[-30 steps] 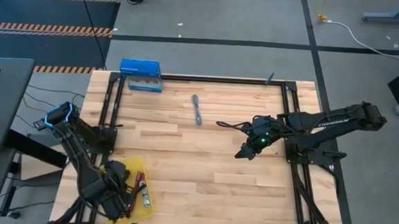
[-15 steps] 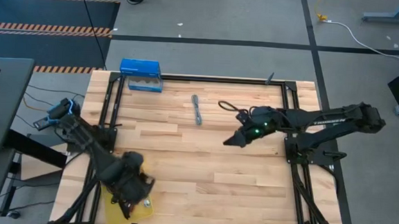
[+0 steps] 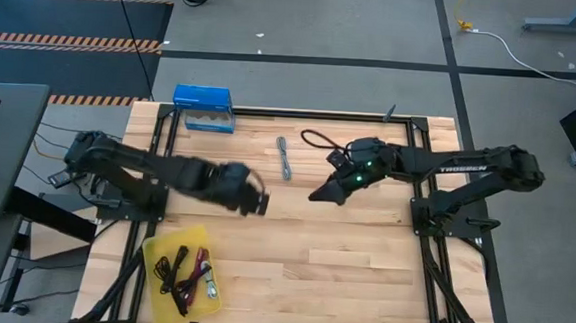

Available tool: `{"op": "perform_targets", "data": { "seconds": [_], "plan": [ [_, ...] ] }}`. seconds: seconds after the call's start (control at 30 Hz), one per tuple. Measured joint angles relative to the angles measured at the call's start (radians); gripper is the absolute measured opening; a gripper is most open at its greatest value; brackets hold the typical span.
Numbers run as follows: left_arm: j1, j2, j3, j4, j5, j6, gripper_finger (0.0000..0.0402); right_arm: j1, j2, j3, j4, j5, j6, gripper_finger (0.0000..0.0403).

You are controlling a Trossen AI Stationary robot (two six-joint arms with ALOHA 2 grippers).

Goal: Pick and place USB-C Cables
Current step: Put the white charger cable into the yellow bin

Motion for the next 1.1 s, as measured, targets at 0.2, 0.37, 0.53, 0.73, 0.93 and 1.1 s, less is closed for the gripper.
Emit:
{"op": "perform_targets", "data": {
  "seconds": [0.2,0.37,0.53,0.73,0.93,1.1],
  "plan": [
    [0.202,0.028,0.0,0.065,0.001,0.16,0.018,0.0,-0.058,0.051,0.006,-0.018,-0.069,0.0122],
    [0.324,0.078,-0.001,0.194,0.017,0.272,0.0175,0.003,-0.113,0.059,0.052,0.043,-0.118,0.0122],
    [0.4,0.16,0.0,0.313,0.049,0.291,0.0189,0.002,-0.162,0.06,0.076,0.077,-0.127,0.0122],
    [0.425,0.273,0.0,0.347,0.087,0.183,0.0218,-0.007,-0.196,0.059,0.003,0.091,-0.163,0.0122],
    [0.435,0.375,0.0,0.399,0.125,0.182,0.0234,-0.026,-0.202,0.059,-0.098,0.173,-0.179,0.0122],
    [0.442,0.442,0.0,0.506,0.144,0.184,0.0235,-0.026,-0.201,0.058,-0.158,0.281,-0.154,0.0122]
  ]
}}
